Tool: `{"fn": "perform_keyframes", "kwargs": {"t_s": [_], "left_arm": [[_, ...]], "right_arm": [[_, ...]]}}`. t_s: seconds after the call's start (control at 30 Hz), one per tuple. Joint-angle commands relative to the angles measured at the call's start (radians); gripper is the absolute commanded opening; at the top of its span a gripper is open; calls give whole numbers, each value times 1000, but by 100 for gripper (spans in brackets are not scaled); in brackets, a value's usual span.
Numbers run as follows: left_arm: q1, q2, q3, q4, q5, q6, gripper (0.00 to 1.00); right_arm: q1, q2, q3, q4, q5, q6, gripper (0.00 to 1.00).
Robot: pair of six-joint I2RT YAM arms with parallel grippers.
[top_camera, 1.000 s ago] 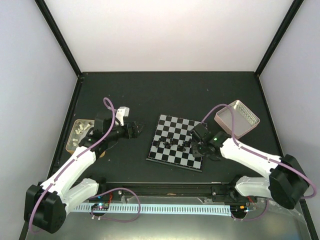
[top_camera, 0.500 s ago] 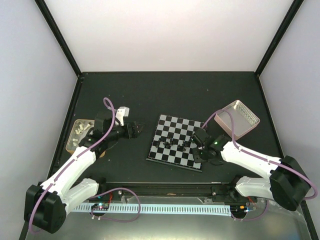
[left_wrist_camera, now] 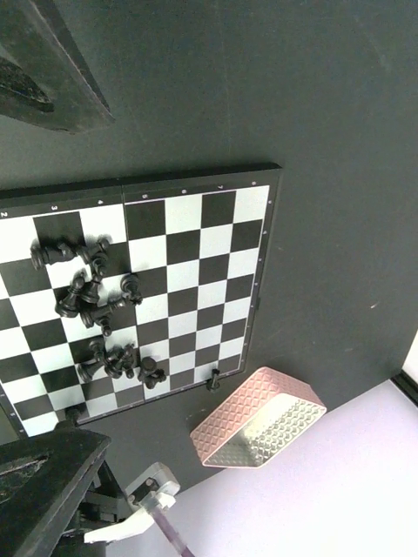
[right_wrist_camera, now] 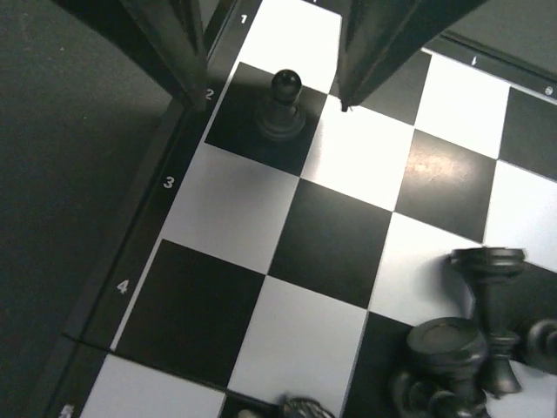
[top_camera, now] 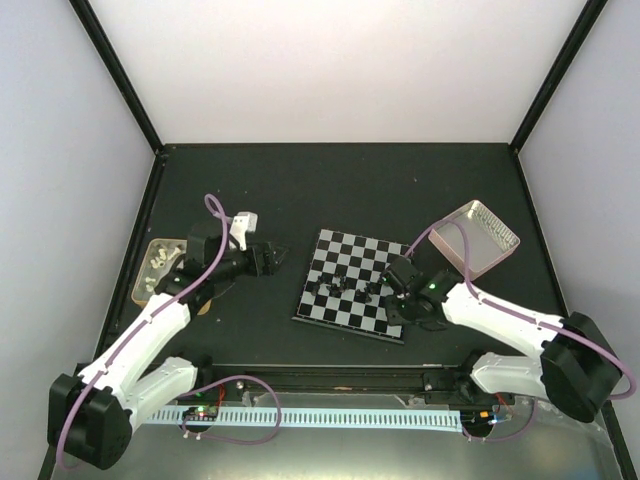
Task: Set up the chess pieces on the board
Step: Place the chess piece on the chessboard, then pick up the chess piece from the chessboard.
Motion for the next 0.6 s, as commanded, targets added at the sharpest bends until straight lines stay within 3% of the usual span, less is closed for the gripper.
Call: {"fn": "perform_keyframes", "kwargs": {"t_s": [0.0, 0.27, 0.57], "left_arm": [[-4, -19, 56, -12, -6, -11, 95], [-3, -47, 117, -86, -38, -12, 99], [-3, -317, 72, -5, -201, 119, 99]], "right_arm": [[5, -66, 54, -28, 9, 22, 48], [6, -70, 115, 56, 50, 8, 53], [6, 48, 229, 159, 23, -75, 52]]}}
